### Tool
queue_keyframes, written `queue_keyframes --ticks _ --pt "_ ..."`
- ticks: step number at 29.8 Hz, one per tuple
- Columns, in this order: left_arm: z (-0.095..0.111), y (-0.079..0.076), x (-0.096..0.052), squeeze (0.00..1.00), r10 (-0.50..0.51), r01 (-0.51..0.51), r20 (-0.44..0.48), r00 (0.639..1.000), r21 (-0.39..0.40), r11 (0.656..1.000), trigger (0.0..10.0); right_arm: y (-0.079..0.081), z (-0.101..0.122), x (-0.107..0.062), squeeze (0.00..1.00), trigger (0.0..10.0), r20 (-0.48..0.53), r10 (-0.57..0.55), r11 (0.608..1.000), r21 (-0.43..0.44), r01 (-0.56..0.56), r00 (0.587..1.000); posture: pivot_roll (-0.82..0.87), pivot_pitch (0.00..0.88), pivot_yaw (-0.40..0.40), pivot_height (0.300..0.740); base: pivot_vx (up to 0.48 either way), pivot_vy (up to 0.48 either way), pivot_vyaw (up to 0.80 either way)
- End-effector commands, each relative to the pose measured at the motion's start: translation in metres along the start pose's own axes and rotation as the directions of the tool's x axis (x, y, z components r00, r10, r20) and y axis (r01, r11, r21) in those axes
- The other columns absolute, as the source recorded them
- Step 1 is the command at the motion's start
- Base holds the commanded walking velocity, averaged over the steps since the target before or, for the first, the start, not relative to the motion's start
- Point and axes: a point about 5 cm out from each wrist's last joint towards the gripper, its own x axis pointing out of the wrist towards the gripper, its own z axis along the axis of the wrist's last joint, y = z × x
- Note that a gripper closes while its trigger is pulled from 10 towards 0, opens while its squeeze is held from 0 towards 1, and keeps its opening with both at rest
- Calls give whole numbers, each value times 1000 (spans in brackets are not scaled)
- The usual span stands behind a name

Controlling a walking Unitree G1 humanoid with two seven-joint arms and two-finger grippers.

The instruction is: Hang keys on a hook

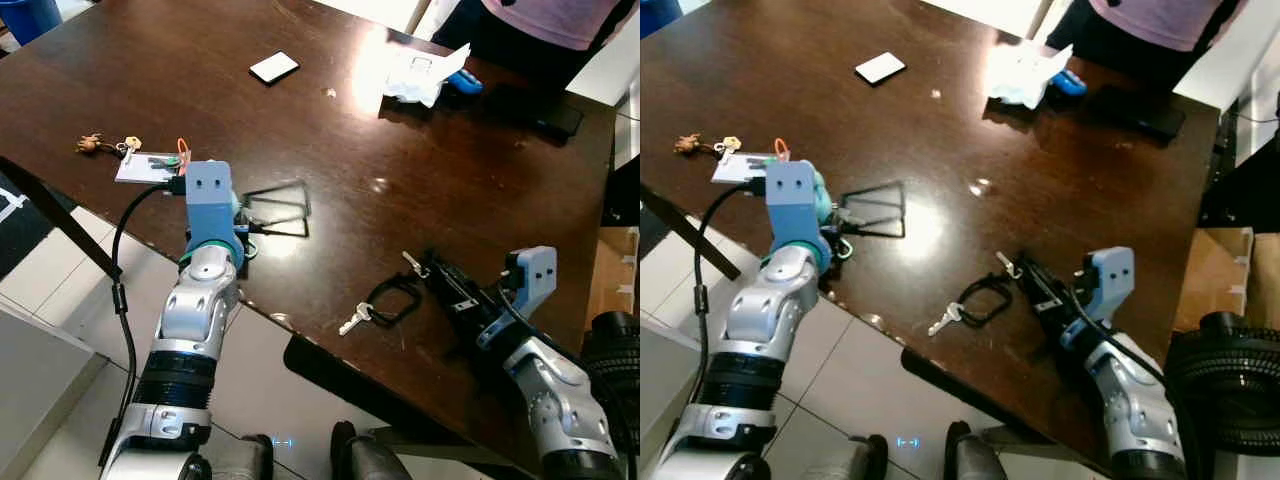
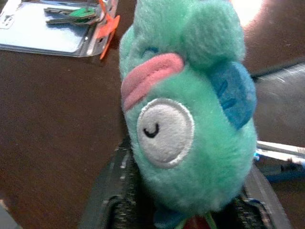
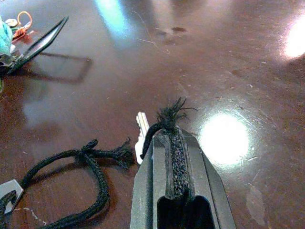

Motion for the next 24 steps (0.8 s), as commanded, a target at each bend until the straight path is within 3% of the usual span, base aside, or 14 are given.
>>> queue_keyframes --ticks 1,4,7,8,9,11,12,13,15,16,19,21,22,24 --pt "-6 3 -2 0 -3 2 -37 999 -30 1000 0 5 -57 -18 0 10000 -222 -34 990 125 63 974 -5 186 109 740 0 0 0" --pt "-3 2 -2 0 -11 10 -31 999 -43 999 0 4 -57 -18 0 10000 -222 -35 990 125 64 975 -5 186 109 740 0 0 0" --pt "13 -1 -10 0 -87 89 22 996 -86 992 0 4 -58 -18 0 10000 -218 -40 990 126 69 975 -7 177 114 740 0 0 0" --pt "21 -2 -14 0 -124 129 55 991 -102 986 0 4 -58 -18 0 10000 -216 -43 989 126 71 975 -6 175 115 740 0 0 0" --pt "38 -3 -26 0 -215 232 132 968 -126 965 0 4 -58 -18 0 10000 -212 -46 989 128 75 976 -2 166 117 740 0 0 0" --pt "46 -4 -32 0 -263 286 170 950 -130 949 0 5 -59 -17 0 10000 -211 -48 989 129 76 976 -2 166 117 740 0 0 0" --pt "57 -4 -42 0 -320 355 237 917 -124 926 10000 6 -59 -16 0 10000 -205 -47 988 132 76 978 2 154 115 740 0 0 0" --pt "64 -4 -49 0 -356 399 280 892 -115 910 10000 7 -59 -16 0 10000 -201 -47 988 134 75 978 2 154 115 740 0 0 0" --pt "64 -4 -49 0 -356 399 280 892 -115 910 10000 7 -59 -16 0 10000 -201 -47 988 134 75 978 2 154 115 740 0 0 0" --pt "72 -2 -56 0 -379 435 332 864 -114 893 10000 9 -58 -14 0 10000 -192 -41 988 135 68 980 12 138 109 740 0 0 0" --pt "81 3 -64 0 -372 436 413 831 -70 897 10000 16 -52 -9 0 10000 -159 -34 991 121 54 987 20 115 98 740 0 0 0" --pt "74 17 -69 0 -301 269 517 801 138 953 10000 26 -32 3 0 10000 -55 -107 994 12 107 993 15 93 91 740 0 0 0" --pt "74 17 -69 0 -301 269 517 801 138 953 10000 26 -32 3 0 10000 -55 -107 994 12 107 993 15 93 91 740 0 0 0" --pt "53 25 -69 0 -276 167 526 805 245 955 10000 33 -7 11 0 10000 80 -186 981 -46 190 979 17 82 96 740 0 0 0"
